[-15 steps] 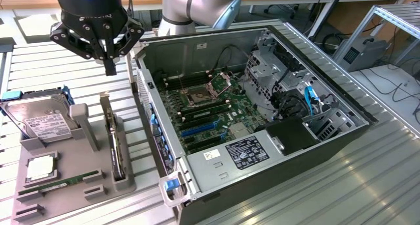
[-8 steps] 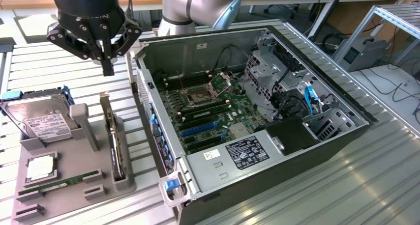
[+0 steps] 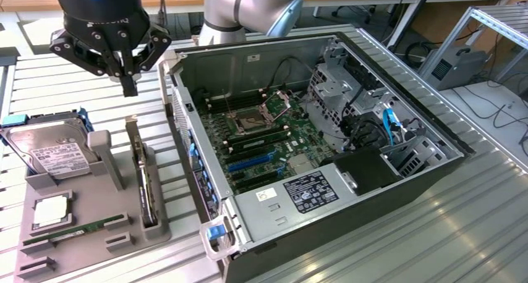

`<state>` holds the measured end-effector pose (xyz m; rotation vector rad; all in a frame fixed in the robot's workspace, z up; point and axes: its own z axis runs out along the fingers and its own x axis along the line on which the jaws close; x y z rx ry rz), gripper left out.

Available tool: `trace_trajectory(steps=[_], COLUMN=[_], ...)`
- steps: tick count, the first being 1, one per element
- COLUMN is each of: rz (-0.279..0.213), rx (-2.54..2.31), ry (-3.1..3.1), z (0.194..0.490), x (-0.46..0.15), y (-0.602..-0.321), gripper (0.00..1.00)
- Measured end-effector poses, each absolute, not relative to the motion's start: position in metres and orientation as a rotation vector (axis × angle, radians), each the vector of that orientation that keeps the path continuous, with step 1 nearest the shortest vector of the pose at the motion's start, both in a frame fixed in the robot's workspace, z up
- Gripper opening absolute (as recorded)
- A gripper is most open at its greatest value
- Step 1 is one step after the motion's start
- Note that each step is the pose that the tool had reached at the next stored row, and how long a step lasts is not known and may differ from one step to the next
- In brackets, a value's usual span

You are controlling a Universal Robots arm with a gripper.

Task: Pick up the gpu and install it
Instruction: 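Reach for the gpu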

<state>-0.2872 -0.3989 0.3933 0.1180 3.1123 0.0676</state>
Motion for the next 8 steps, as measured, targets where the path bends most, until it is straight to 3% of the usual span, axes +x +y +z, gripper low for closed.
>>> trace_trajectory(steps=[8], rz=[0.068], rx=[0.118], ry=[3.112], z=[0.3933], x=[-0.2949], y=[-0.3989], gripper=[0.11])
